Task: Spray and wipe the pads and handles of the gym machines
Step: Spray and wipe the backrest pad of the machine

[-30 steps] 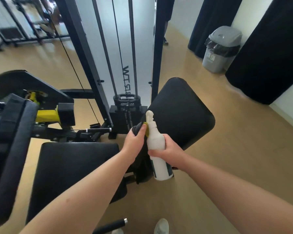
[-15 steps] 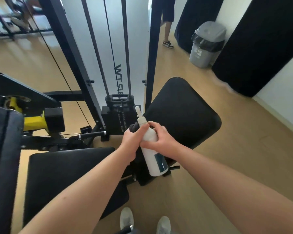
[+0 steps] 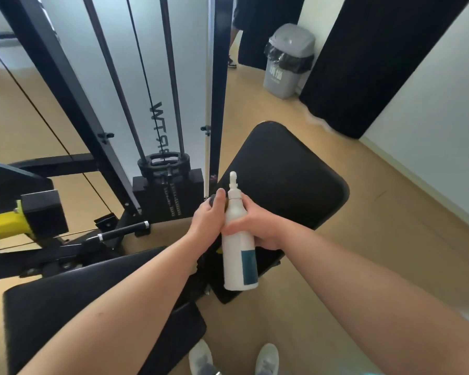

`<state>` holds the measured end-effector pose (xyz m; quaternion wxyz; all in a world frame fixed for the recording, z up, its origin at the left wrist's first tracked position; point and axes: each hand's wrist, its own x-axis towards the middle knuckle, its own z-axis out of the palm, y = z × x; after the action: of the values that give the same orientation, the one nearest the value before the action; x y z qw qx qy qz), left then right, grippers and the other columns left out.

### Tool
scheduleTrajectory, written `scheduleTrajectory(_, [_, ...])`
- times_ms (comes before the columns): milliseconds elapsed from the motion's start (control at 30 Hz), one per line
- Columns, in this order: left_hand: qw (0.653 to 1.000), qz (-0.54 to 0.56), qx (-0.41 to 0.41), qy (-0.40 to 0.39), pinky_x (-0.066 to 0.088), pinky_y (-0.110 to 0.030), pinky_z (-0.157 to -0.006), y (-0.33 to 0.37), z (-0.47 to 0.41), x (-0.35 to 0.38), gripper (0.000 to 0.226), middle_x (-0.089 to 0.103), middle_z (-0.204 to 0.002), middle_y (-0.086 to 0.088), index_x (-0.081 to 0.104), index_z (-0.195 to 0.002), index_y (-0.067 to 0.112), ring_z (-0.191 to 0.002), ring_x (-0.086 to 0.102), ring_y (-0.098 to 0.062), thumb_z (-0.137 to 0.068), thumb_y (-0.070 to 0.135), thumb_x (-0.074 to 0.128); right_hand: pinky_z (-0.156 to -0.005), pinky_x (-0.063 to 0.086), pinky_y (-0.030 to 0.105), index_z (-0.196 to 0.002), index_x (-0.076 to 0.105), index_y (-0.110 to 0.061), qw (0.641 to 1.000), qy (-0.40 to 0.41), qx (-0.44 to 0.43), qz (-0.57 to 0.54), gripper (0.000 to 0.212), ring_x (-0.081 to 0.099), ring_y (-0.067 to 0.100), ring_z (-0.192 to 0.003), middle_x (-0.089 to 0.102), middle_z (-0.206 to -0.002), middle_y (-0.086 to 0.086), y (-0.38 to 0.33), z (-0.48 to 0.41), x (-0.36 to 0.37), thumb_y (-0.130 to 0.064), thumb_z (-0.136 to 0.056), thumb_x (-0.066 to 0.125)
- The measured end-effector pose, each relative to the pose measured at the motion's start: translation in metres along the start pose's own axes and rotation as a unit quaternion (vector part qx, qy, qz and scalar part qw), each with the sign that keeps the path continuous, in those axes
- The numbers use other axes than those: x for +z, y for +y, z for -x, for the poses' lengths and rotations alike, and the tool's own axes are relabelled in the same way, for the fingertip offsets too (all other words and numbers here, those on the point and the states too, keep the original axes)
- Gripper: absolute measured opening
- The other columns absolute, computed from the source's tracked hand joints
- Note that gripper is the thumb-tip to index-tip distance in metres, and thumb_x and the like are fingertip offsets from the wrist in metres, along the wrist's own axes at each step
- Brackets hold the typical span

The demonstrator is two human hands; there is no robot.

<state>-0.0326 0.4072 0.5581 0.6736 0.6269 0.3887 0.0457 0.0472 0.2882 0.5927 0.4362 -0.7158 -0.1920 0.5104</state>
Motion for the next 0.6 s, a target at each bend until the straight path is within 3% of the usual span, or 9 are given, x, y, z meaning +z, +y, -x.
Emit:
scheduleTrajectory(67, [0.998,-0.008,0.001,0.058,0.052,-0.037,-0.088,0.007,0.0,0.003,0.067,0.069,-0.115,-0.005,0.059,-0.13,0.015,-0.103,0.065,-0.02,-0.1,0.069,0.033,-0.079,0.066,0.046,-0.125,0.044,-0.051,0.999,0.034,-0.001,0.002,0.074,0.075,0.028,-0.098,0.069,-0.116,0.008,-0.003,0.001,-0.004,-0.002,-0.084,0.08])
scheduleTrajectory(133, [0.993,0.069,-0.039,0.085,0.046,-0.039,-0.098,0.017,-0.006,0.003,0.079,0.063,-0.125,-0.004,0.051,-0.137,0.017,-0.113,0.059,-0.022,-0.093,0.079,0.031,-0.069,0.064,0.035,-0.13,0.038,-0.048,0.996,0.081,-0.004,0.025,0.078,0.071,0.025,-0.095,0.064,-0.115,0.008,-0.006,0.005,-0.008,-0.003,-0.082,0.08])
scheduleTrajectory(233, [0.974,0.197,-0.095,0.057,0.043,-0.053,-0.11,0.013,-0.046,-0.001,0.127,0.062,-0.139,-0.004,0.051,-0.144,0.029,-0.124,0.06,-0.029,-0.047,0.11,0.038,-0.079,0.063,0.039,-0.141,0.034,-0.043,0.986,0.16,-0.014,0.054,0.088,0.068,0.023,-0.1,0.062,-0.115,0.007,-0.007,0.008,-0.016,-0.008,-0.077,0.083])
scheduleTrajectory(267, [0.962,0.242,-0.121,0.038,0.041,-0.055,-0.112,0.011,-0.058,-0.001,0.122,0.061,-0.14,-0.005,0.053,-0.143,0.031,-0.127,0.059,-0.031,-0.049,0.108,0.043,-0.083,0.062,0.042,-0.145,0.034,-0.041,0.982,0.178,-0.013,0.059,0.092,0.068,0.023,-0.1,0.062,-0.115,0.005,-0.009,0.007,-0.019,-0.012,-0.074,0.085])
scheduleTrajectory(333, [0.94,0.301,-0.158,0.01,0.04,-0.054,-0.113,0.022,-0.056,0.002,0.09,0.066,-0.133,-0.008,0.061,-0.137,0.024,-0.125,0.06,-0.031,-0.074,0.089,0.05,-0.083,0.062,0.042,-0.152,0.031,-0.037,0.977,0.203,-0.014,0.058,0.103,0.07,0.021,-0.1,0.062,-0.117,0.002,-0.013,0.006,-0.021,-0.023,-0.069,0.089])
scheduleTrajectory(400, [0.947,0.302,-0.112,0.003,0.048,-0.051,-0.107,0.032,-0.051,0.004,0.066,0.074,-0.11,-0.009,0.068,-0.124,0.019,-0.111,0.067,-0.03,-0.084,0.069,0.052,-0.085,0.062,0.043,-0.157,0.027,-0.035,0.973,0.225,-0.015,0.054,0.112,0.07,0.02,-0.099,0.062,-0.119,-0.001,-0.018,0.002,-0.023,-0.031,-0.066,0.091])
scheduleTrajectory(467, [0.95,0.298,-0.087,-0.01,0.051,-0.049,-0.103,0.034,-0.05,0.007,0.059,0.075,-0.095,-0.007,0.068,-0.125,0.015,-0.104,0.068,-0.03,-0.087,0.057,0.052,-0.083,0.061,0.04,-0.155,0.03,-0.032,0.968,0.241,-0.029,0.06,0.104,0.068,0.02,-0.098,0.06,-0.116,-0.003,-0.023,0.0,-0.024,-0.028,-0.07,0.09])
scheduleTrajectory(600, [0.961,0.261,-0.09,-0.027,0.05,-0.048,-0.104,0.031,-0.049,0.015,0.052,0.072,-0.107,-0.011,0.066,-0.122,0.014,-0.11,0.066,-0.03,-0.091,0.052,0.05,-0.078,0.058,0.037,-0.146,0.034,-0.025,0.96,0.275,-0.033,0.046,0.088,0.066,0.019,-0.094,0.059,-0.109,-0.003,-0.028,-0.002,-0.029,-0.023,-0.075,0.087])
